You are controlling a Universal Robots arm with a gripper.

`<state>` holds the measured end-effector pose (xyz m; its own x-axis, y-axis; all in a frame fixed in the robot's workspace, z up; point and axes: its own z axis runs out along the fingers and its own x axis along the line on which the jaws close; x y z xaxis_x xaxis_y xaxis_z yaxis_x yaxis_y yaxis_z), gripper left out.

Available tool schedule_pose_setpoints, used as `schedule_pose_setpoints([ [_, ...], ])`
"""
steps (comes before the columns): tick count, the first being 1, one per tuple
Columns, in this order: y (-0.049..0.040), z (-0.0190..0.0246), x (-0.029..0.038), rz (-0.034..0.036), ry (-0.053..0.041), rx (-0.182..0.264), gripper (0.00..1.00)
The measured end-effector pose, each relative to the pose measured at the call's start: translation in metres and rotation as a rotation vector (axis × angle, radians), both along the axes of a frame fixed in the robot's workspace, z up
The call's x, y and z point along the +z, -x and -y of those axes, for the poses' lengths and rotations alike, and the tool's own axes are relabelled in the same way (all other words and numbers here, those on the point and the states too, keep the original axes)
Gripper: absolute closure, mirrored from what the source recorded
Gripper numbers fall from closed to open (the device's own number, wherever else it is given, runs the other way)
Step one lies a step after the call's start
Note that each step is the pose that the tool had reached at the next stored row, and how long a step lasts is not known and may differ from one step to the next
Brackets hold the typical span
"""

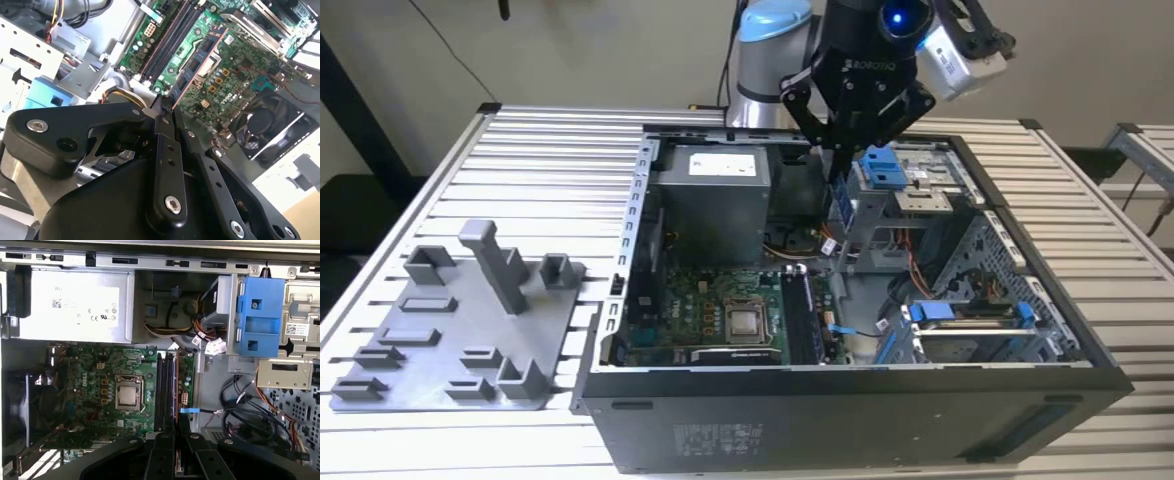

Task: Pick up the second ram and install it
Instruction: 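Insert the second ram into the second slot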

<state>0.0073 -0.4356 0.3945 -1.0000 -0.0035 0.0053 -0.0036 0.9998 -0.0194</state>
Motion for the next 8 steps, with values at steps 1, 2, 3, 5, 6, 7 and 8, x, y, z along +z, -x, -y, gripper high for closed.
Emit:
schedule_pose_setpoints([
  [1,0.0,0.0001,-0.0007,-0.0011,0.0,-0.008,0.86],
  [2,0.0,0.0003,-0.0014,-0.002,0.0,-0.016,0.86],
  [3,0.0,0.0005,-0.0021,-0.0029,0.0,-0.024,0.86],
  [5,0.0,0.001,-0.0036,-0.0046,0.0001,-0.041,0.86],
  [6,0.0,0.0012,-0.0043,-0.0054,-0.0001,-0.05,0.86],
  [7,0.0,0.0013,-0.0051,-0.0063,0.0,-0.058,0.86],
  [8,0.0,0.0015,-0.0058,-0.0072,0.0,-0.065,0.86],
])
